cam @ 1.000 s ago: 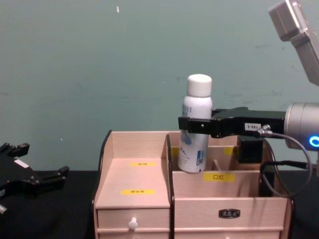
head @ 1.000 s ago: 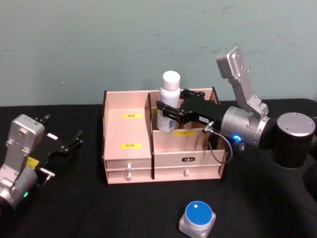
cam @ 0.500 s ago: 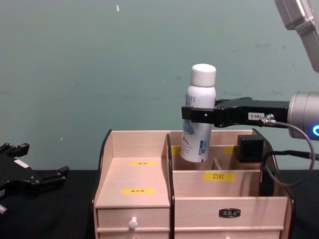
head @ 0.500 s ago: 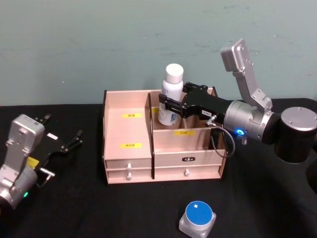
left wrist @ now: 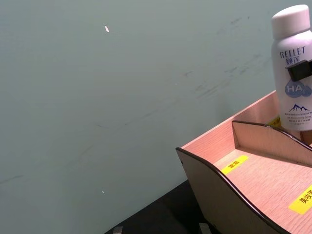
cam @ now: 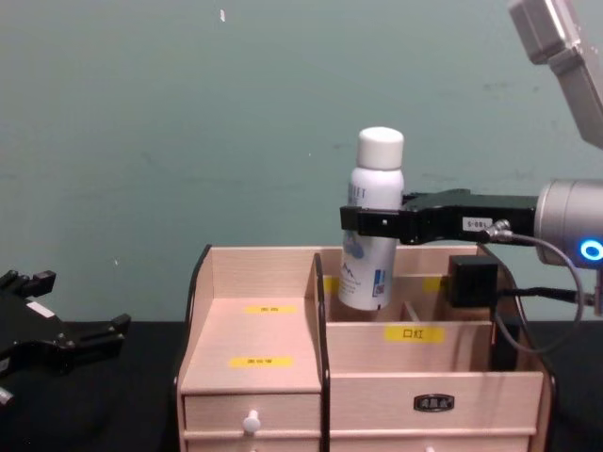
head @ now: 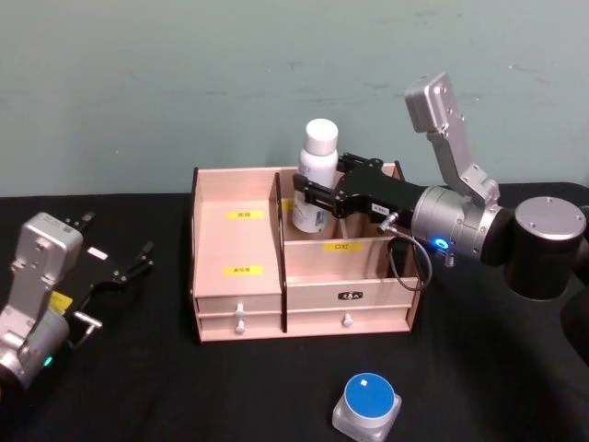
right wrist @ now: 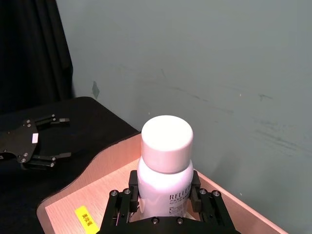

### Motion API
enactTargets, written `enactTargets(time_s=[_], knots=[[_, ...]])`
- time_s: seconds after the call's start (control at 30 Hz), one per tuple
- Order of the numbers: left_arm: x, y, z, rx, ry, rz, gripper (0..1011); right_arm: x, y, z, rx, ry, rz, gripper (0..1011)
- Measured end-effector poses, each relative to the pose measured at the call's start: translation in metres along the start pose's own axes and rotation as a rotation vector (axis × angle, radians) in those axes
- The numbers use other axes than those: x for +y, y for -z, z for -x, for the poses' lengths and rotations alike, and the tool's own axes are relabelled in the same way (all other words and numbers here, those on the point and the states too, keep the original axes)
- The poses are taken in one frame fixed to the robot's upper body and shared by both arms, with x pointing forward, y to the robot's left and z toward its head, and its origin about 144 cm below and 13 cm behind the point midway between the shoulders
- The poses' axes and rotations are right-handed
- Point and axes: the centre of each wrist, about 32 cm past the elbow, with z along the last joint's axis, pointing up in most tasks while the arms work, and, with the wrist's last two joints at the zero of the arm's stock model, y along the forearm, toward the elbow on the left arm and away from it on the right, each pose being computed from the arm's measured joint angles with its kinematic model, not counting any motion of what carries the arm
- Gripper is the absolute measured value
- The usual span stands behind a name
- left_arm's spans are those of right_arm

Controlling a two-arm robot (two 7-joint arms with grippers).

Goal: Pick up the facial cleanser and watermelon frost from the table and place them into the tiered storage box.

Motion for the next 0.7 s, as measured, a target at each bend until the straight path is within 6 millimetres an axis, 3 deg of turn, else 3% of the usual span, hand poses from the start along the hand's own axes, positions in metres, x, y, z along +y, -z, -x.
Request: enactTargets(time_s=[0.7], knots=[[0.0,0.0,0.0,0.0,0.0,0.0,1010,0.0097,0.0077,-0.0063,0.005,0.006,0.007,592]])
